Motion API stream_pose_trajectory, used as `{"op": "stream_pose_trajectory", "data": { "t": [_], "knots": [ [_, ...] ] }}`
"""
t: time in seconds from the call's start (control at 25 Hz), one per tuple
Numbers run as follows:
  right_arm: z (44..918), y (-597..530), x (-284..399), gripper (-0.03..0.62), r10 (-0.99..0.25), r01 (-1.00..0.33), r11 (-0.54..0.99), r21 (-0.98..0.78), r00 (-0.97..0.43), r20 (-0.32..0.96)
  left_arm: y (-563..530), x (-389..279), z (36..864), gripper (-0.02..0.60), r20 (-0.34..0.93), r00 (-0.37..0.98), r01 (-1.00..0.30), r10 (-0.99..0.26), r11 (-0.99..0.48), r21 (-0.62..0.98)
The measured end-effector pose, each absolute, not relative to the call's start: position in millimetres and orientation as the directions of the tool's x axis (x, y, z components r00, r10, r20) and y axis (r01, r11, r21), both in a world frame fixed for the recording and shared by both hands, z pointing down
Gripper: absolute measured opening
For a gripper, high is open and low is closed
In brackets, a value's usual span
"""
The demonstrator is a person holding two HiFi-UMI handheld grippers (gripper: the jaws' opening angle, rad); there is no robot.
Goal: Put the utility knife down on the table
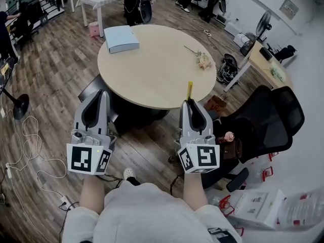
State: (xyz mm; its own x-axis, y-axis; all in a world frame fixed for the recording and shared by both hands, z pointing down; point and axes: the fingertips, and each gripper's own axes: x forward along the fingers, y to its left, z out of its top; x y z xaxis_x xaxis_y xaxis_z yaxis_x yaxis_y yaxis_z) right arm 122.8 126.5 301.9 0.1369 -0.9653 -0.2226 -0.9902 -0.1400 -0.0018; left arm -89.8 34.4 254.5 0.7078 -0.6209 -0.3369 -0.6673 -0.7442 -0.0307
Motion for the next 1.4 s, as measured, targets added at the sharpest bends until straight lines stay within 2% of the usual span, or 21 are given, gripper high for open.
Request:
{"op": "stream_pose_trajectory", "data": {
  "t": [0.68, 1.12, 1.4],
  "knots": [
    [307.2, 25.5, 111.1, 0.075, -0.958, -0.984, -0.178, -0.012, 0.176, -0.226, -76.0, -103.4, 259.5, 0.008, -0.336, 0.724, -0.651, -0.602, -0.757, -0.046],
    [314.7, -26.7, 126.3, 0.074, -0.966, -0.987, -0.162, 0.004, 0.158, -0.207, -123.3, -88.6, 268.9, 0.008, -0.336, 0.719, -0.655, -0.609, -0.755, -0.031],
    [303.6, -87.4, 160.3, 0.074, -0.965, -0.991, -0.136, 0.004, 0.132, -0.229, -177.0, -56.4, 258.2, 0.008, -0.355, 0.696, -0.678, -0.624, -0.734, -0.039]
  ]
}}
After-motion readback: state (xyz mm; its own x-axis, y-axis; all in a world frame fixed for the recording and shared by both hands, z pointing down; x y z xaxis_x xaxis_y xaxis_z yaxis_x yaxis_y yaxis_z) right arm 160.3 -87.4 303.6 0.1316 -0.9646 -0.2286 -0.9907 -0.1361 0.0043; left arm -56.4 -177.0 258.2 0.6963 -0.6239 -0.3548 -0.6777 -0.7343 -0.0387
